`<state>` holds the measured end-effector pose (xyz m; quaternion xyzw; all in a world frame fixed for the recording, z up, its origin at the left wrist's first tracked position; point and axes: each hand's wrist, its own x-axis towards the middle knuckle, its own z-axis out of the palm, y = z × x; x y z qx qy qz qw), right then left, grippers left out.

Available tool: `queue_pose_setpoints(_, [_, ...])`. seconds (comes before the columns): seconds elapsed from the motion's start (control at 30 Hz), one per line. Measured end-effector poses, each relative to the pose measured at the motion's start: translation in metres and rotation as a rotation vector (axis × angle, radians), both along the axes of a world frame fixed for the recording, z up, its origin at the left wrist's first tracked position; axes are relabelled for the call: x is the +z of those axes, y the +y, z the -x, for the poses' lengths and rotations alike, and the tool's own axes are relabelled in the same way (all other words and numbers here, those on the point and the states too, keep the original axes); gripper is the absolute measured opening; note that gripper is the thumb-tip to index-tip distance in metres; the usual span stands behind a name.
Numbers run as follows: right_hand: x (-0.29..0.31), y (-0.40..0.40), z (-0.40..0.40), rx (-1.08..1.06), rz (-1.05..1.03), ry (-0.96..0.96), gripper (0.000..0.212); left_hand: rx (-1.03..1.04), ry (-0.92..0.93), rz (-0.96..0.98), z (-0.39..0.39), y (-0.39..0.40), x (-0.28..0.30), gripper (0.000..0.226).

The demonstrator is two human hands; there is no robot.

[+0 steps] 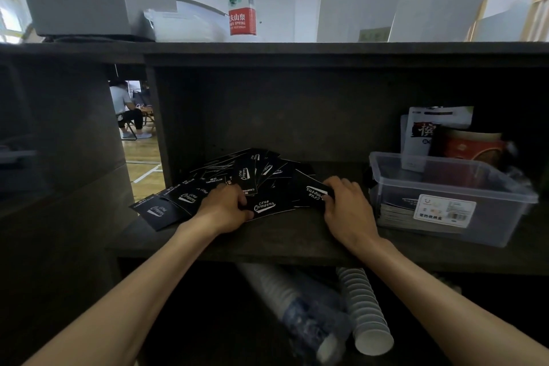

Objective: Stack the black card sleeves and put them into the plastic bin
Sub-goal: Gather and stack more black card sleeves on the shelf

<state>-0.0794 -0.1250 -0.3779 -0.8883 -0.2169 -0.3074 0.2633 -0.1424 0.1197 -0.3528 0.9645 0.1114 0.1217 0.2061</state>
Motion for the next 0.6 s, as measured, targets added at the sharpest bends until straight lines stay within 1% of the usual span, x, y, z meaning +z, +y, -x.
queue_pose_setpoints(0.07, [0.0, 0.0, -0.001, -0.013, -0.009, -0.002, 0.025, 0.032, 0.03, -0.086, 0.001, 0.0, 0.001, 0.043])
queue_pose_setpoints(0.1, [0.0, 0.0, -0.001, -0.016, -0.015, -0.002, 0.026, 0.041, 0.048, -0.109, 0.0, -0.001, 0.003, 0.049])
queue_pose_setpoints(0.23, [0.001, -0.002, 0.001, -0.03, -0.039, 0.012, 0.028, 0.058, 0.062, -0.068, -0.003, 0.0, 0.011, 0.052])
queue_pose_setpoints(0.37, [0.002, -0.002, 0.004, -0.034, -0.032, 0.018, 0.03, 0.086, 0.071, -0.043, -0.001, 0.011, 0.005, 0.044])
queue_pose_setpoints(0.5, [0.004, 0.001, 0.006, -0.037, -0.013, 0.024, 0.032, 0.123, -0.02, -0.103, 0.006, 0.017, 0.0, 0.033])
queue_pose_setpoints(0.6, [0.004, 0.001, 0.007, -0.04, 0.006, 0.03, 0.032, 0.082, -0.016, -0.039, 0.01, 0.016, -0.002, 0.021])
